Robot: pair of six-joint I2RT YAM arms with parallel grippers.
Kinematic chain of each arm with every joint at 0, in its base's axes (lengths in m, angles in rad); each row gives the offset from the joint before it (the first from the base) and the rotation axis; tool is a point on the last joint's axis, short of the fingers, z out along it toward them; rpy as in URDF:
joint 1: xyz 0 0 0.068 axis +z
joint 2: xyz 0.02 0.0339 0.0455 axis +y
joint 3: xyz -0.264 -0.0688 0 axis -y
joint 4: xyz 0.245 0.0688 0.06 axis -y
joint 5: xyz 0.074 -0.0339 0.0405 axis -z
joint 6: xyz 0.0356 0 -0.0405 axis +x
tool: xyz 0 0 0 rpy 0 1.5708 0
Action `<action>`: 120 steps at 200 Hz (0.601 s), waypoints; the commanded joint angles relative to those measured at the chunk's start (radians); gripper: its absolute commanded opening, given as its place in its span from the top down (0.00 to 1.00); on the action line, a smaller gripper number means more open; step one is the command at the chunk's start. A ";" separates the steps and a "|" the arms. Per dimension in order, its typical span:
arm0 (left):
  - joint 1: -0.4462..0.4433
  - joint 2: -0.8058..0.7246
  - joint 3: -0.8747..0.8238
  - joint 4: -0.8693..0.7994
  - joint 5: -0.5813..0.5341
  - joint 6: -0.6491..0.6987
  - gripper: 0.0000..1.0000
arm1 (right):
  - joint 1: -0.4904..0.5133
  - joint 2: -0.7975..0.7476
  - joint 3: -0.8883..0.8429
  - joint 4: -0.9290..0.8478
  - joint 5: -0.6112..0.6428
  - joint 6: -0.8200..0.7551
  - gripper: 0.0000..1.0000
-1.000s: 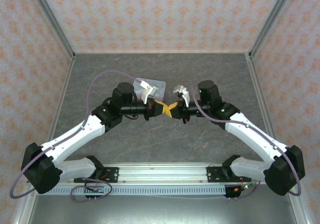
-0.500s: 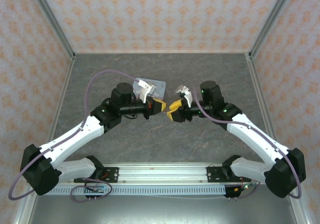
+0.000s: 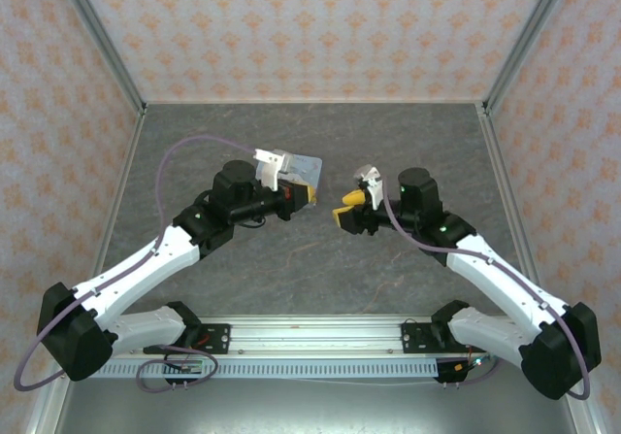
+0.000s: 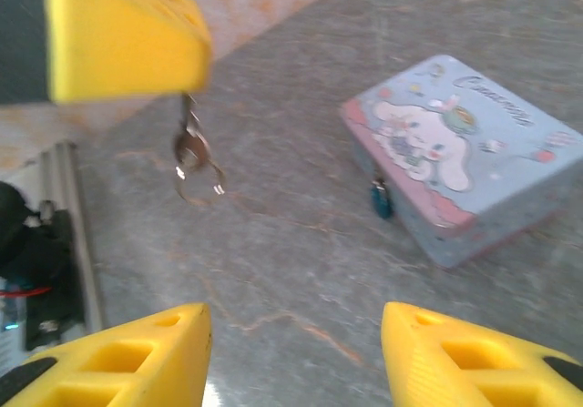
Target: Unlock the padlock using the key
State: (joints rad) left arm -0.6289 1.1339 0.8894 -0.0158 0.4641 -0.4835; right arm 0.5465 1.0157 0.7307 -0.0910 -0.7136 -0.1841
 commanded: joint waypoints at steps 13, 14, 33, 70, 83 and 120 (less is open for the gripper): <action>-0.008 -0.003 0.046 -0.088 -0.233 -0.228 1.00 | 0.142 -0.044 -0.025 0.068 0.374 -0.168 0.49; -0.009 -0.003 0.047 -0.091 -0.239 -0.234 1.00 | 0.147 -0.045 -0.027 0.070 0.382 -0.176 0.49; -0.008 0.005 0.074 -0.172 -0.307 -0.353 1.00 | 0.217 -0.060 -0.079 0.145 0.488 -0.295 0.49; -0.009 0.007 0.149 -0.434 -0.493 -0.621 1.00 | 0.271 -0.073 -0.179 0.358 0.551 -0.448 0.48; -0.009 0.016 0.190 -0.530 -0.529 -0.722 1.00 | 0.286 -0.051 -0.179 0.393 0.561 -0.489 0.48; -0.009 0.129 0.384 -0.894 -0.527 -0.926 1.00 | 0.311 0.030 -0.163 0.508 0.533 -0.498 0.48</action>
State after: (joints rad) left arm -0.6289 1.1992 1.1599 -0.6022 -0.0059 -1.1984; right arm 0.8459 1.0069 0.5476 0.2626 -0.1867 -0.6395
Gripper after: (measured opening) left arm 0.043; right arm 0.523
